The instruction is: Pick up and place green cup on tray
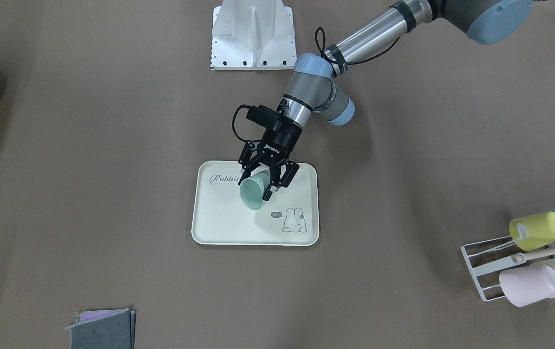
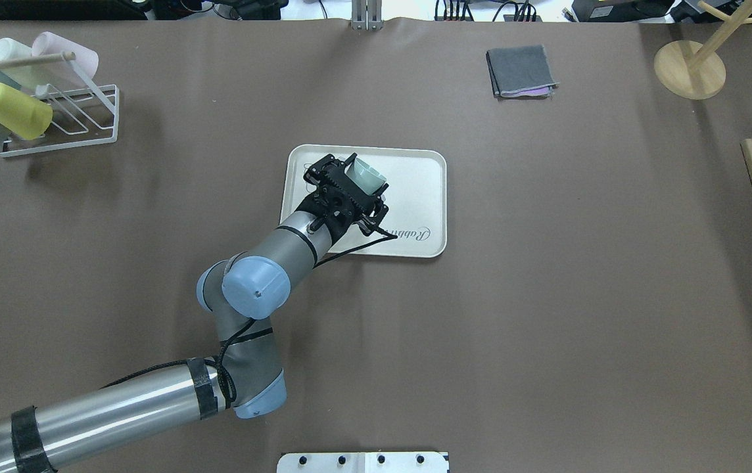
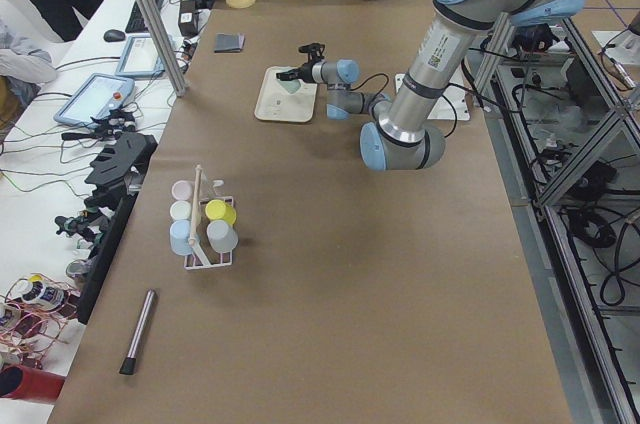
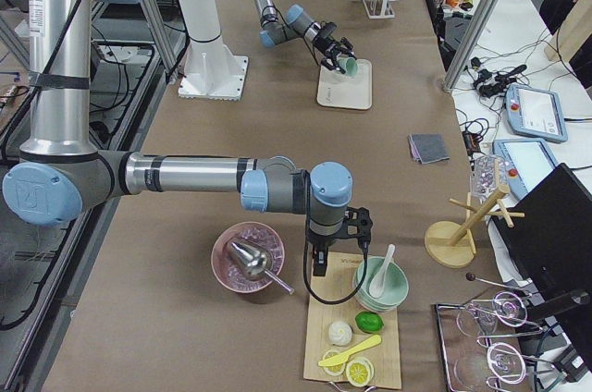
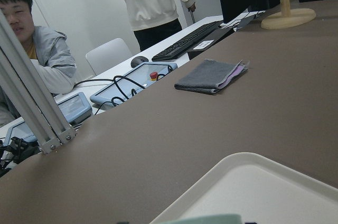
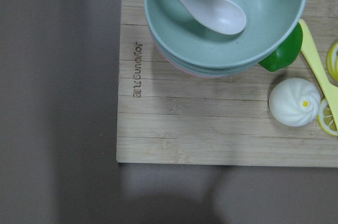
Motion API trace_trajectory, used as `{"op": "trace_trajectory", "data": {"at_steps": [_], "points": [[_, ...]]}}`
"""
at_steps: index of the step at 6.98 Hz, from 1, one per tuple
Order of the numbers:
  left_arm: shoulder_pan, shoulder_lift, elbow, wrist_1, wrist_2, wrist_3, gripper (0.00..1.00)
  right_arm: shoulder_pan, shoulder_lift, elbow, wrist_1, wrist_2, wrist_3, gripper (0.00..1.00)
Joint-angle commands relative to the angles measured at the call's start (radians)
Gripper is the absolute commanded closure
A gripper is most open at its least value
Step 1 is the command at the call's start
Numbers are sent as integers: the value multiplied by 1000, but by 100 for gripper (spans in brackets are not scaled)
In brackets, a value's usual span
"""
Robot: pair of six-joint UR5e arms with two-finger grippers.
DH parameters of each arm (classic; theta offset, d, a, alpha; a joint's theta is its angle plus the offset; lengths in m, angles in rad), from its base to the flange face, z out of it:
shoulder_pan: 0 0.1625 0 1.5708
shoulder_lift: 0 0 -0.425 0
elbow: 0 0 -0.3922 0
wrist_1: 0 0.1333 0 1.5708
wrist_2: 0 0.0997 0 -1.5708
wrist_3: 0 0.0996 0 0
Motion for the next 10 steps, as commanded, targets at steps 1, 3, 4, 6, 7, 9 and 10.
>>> {"op": "trace_trajectory", "data": {"at_steps": [1,3,4,6,7,9,10], "points": [[0,0,0,0,0,0,22,1,0,0,0,0,0,0],[2,0,0,-2,0,0,22,1,0,0,0,0,0,0],[2,0,0,0,0,0,22,1,0,0,0,0,0,0],[2,0,0,0,0,0,19,1,0,0,0,0,0,0],[2,0,-3,-2,0,0,19,1,0,0,0,0,0,0],[2,6,-3,-29,0,0,20,1,0,0,0,0,0,0],[3,12,-3,-49,0,0,20,1,0,0,0,0,0,0]]}}
